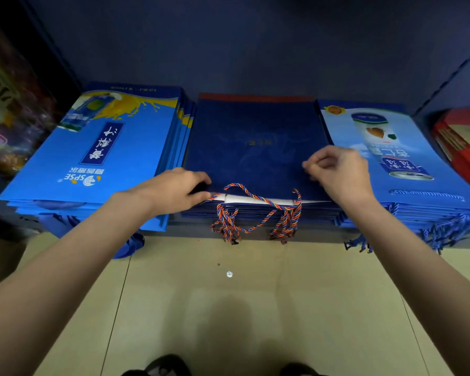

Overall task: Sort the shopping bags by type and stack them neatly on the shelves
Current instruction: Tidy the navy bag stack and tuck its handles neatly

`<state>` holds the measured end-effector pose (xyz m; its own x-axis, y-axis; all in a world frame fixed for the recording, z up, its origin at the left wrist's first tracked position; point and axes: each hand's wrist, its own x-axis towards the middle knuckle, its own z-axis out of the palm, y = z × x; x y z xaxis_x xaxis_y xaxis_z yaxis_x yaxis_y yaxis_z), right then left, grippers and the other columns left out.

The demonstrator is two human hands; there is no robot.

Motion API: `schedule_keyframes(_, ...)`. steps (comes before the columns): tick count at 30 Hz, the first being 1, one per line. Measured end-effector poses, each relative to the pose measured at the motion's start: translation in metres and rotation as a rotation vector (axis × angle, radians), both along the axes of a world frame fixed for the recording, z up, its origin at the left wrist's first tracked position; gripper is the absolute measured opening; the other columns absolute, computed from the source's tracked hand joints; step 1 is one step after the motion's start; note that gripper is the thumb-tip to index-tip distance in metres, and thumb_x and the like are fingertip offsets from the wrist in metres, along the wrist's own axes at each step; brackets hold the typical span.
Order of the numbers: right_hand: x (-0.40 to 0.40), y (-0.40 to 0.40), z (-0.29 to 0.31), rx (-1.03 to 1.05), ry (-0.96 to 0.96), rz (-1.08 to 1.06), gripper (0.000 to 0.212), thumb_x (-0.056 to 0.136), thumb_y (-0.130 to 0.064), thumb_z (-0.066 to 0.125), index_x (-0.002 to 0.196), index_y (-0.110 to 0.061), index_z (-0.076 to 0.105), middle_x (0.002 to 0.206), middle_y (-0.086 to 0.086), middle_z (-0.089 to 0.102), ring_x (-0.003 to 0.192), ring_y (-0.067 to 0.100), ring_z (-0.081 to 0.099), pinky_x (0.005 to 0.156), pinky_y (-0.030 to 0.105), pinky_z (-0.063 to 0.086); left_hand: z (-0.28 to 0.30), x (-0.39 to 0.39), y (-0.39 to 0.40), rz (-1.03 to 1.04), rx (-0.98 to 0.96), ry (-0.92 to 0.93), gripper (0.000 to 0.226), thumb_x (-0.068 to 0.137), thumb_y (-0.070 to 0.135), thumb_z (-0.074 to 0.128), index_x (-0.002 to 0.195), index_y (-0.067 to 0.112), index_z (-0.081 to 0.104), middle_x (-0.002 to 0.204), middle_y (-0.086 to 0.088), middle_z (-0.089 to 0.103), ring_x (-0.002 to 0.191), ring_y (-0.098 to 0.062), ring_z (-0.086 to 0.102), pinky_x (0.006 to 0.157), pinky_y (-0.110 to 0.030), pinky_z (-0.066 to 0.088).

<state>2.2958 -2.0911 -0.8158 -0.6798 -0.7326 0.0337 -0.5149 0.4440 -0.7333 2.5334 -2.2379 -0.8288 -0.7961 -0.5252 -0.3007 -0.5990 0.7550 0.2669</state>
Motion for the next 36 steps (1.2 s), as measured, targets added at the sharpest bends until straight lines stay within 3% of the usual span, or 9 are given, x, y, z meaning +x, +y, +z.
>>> schedule_keyframes(3, 0.019, 0.024, -0.006, 0.012, 0.084, 0.008, 0.015, 0.08, -0.022, 0.072, 0.071, -0.016, 0.061, 0.063, -0.004, 0.059, 0.061, 0.011, 0.057, 0.06, 0.01, 0.041, -0.005, 0.002, 0.005, 0.02, -0.17, 0.105, 0.04, 0.095, 0.045, 0.04, 0.121, 0.019, 0.057, 0.099, -0.01, 0.068, 0.095, -0.03, 0.061, 0.08, -0.035, 0.044)
schedule_keyframes(7, 0.034, 0.042, -0.023, -0.033, 0.264, 0.02, 0.015, 0.079, -0.024, 0.072, 0.08, -0.011, 0.065, 0.076, 0.0, 0.063, 0.08, 0.024, 0.056, 0.073, 0.033, 0.045, -0.01, 0.001, 0.007, 0.066, -0.289, 0.161, 0.045, 0.095, 0.048, 0.033, 0.111, 0.016, 0.061, 0.091, -0.015, 0.068, 0.087, -0.038, 0.06, 0.072, -0.038, 0.043)
schedule_keyframes(9, 0.038, 0.043, -0.028, -0.033, 0.368, 0.053, 0.017, 0.08, -0.019, 0.071, 0.092, -0.008, 0.066, 0.09, 0.006, 0.063, 0.09, 0.029, 0.05, 0.074, 0.03, 0.036, -0.01, -0.001, 0.006, 0.074, -0.306, 0.158, 0.047, 0.095, 0.048, 0.031, 0.109, 0.014, 0.06, 0.089, -0.016, 0.067, 0.086, -0.04, 0.059, 0.071, -0.039, 0.043)
schedule_keyframes(16, 0.046, 0.041, -0.038, 0.134, 0.393, 0.076, 0.024, 0.081, -0.02, 0.069, 0.103, -0.011, 0.067, 0.105, 0.008, 0.054, 0.101, 0.028, 0.044, 0.074, 0.035, 0.043, -0.006, -0.013, 0.013, 0.1, -0.343, 0.057, 0.048, 0.087, 0.056, 0.051, 0.117, 0.02, 0.057, 0.1, -0.012, 0.066, 0.096, -0.034, 0.06, 0.078, -0.037, 0.048)
schedule_keyframes(20, 0.042, 0.036, -0.038, 0.166, 0.316, 0.021, 0.022, 0.082, -0.024, 0.068, 0.099, -0.011, 0.067, 0.103, 0.007, 0.056, 0.102, 0.027, 0.044, 0.069, 0.027, 0.031, 0.0, -0.022, 0.01, 0.123, -0.332, 0.036, 0.067, 0.072, 0.071, 0.055, 0.116, 0.02, 0.059, 0.103, -0.009, 0.066, 0.096, -0.031, 0.06, 0.078, -0.036, 0.05)
schedule_keyframes(23, 0.042, 0.041, -0.041, 0.079, 0.307, 0.03, 0.023, 0.076, -0.017, 0.075, 0.093, -0.005, 0.063, 0.103, 0.01, 0.049, 0.099, 0.026, 0.044, 0.075, 0.028, 0.036, 0.001, -0.028, 0.011, 0.109, -0.344, -0.019, 0.073, 0.065, 0.077, 0.055, 0.11, 0.019, 0.06, 0.101, -0.007, 0.065, 0.094, -0.029, 0.06, 0.072, -0.032, 0.046)
schedule_keyframes(26, 0.043, 0.052, -0.049, 0.069, 0.416, 0.026, 0.031, 0.072, -0.011, 0.078, 0.092, -0.004, 0.056, 0.101, 0.012, 0.044, 0.095, 0.028, 0.044, 0.069, 0.035, 0.042, 0.0, -0.032, 0.016, 0.093, -0.344, -0.047, 0.074, 0.067, 0.077, 0.055, 0.109, 0.017, 0.061, 0.097, -0.007, 0.065, 0.092, -0.028, 0.06, 0.07, -0.03, 0.044)
schedule_keyframes(33, 0.051, 0.056, -0.046, 0.087, 0.681, -0.012, 0.029, 0.062, -0.003, 0.08, 0.078, -0.007, 0.055, 0.057, 0.005, 0.058, 0.059, 0.03, 0.052, 0.052, 0.032, 0.042, 0.002, -0.033, 0.015, 0.038, -0.232, -0.052, 0.068, 0.072, 0.07, 0.057, 0.108, 0.013, 0.061, 0.093, -0.009, 0.065, 0.086, -0.026, 0.059, 0.074, -0.033, 0.048)
schedule_keyframes(36, 0.065, 0.053, -0.03, -0.06, 0.737, 0.03, 0.016, 0.073, -0.021, 0.069, 0.08, -0.01, 0.059, 0.078, 0.006, 0.059, 0.076, 0.029, 0.048, 0.063, 0.036, 0.039, 0.001, -0.031, 0.009, 0.012, -0.148, -0.065, 0.065, 0.075, 0.063, 0.06, 0.117, 0.013, 0.059, 0.104, -0.01, 0.064, 0.096, -0.027, 0.058, 0.079, -0.032, 0.046)
